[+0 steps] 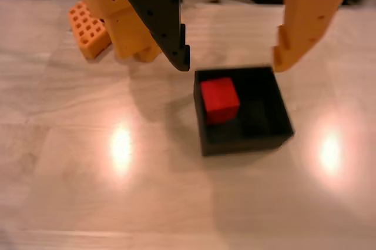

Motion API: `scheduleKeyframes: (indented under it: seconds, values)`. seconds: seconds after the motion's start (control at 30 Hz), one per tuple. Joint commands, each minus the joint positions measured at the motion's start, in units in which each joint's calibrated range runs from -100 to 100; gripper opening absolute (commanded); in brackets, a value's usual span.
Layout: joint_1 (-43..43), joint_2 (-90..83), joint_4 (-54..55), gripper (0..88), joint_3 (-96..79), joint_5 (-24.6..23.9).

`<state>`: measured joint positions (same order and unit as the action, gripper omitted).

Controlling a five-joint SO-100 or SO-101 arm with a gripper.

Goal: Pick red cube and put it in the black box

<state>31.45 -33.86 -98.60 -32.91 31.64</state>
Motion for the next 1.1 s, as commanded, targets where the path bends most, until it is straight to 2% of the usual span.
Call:
scheduleKeyframes:
  seconds: [0.0, 0.13, 0.23, 0.43, 0.57, 0.87, 1.0, 1.07]
  values:
    - [-5.5, -1.6, 4.3, 25.5, -0.3, -2.5]
    - [-12.2, -1.6, 10.2, 25.5, -3.1, -8.5]
    - [-15.7, -3.3, 16.0, 25.4, -7.0, -15.6]
    - [-19.0, -13.8, 25.7, 25.4, -19.3, -25.5]
    - [-22.9, -21.9, 27.7, 25.4, -23.2, -26.3]
    - [-24.6, -34.1, 32.0, 25.4, -41.5, -26.6]
    - [-29.8, -39.9, 32.8, 24.7, -46.0, -31.9]
    - [-30.4, -42.9, 33.6, 19.4, -48.9, -32.5]
